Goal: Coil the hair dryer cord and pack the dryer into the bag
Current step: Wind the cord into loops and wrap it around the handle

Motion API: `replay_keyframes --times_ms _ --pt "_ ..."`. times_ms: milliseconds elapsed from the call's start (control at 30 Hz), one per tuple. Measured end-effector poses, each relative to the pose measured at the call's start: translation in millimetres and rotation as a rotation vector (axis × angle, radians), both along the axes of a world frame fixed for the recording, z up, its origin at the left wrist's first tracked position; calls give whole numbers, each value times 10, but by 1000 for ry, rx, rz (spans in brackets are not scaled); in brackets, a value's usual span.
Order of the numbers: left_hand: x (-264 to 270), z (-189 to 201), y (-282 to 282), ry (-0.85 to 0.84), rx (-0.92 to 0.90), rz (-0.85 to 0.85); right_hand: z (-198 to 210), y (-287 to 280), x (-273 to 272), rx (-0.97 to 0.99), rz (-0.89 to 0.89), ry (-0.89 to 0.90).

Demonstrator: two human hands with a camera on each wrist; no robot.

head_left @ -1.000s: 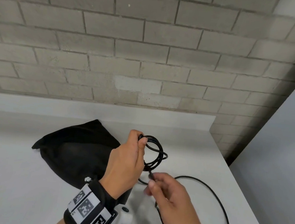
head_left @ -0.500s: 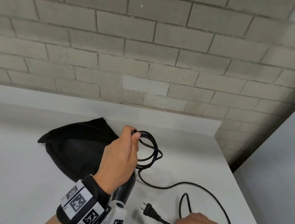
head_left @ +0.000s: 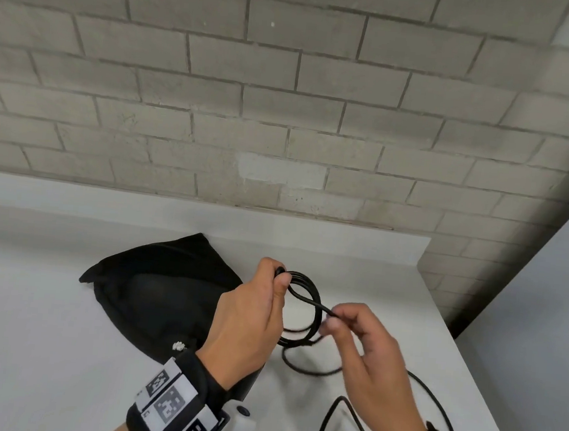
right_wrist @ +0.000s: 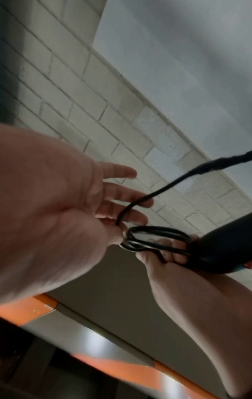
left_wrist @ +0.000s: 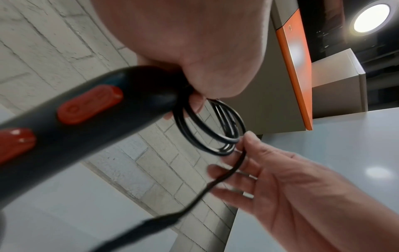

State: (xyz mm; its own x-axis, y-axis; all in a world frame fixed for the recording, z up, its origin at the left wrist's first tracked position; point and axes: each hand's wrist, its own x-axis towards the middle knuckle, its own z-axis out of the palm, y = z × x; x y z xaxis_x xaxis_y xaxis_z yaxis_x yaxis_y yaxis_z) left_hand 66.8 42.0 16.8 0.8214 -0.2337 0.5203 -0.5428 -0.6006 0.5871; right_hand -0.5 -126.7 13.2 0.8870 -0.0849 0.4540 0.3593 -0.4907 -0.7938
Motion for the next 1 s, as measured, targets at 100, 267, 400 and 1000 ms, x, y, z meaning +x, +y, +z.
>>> replay_keyframes --times_ms 100,267,400,1000 --pt "-8 -8 -3 -11 4 0 192 -36 -24 -52 -6 -80" --pt "-41 -26 -38 -48 23 -99 461 -11 50 -89 18 -182" --pt "-48 -50 -32 -103 9 -177 581 16 170 -39 69 -169" --pt "-60 -90 -70 -211 -125 -142 197 7 465 424 144 81"
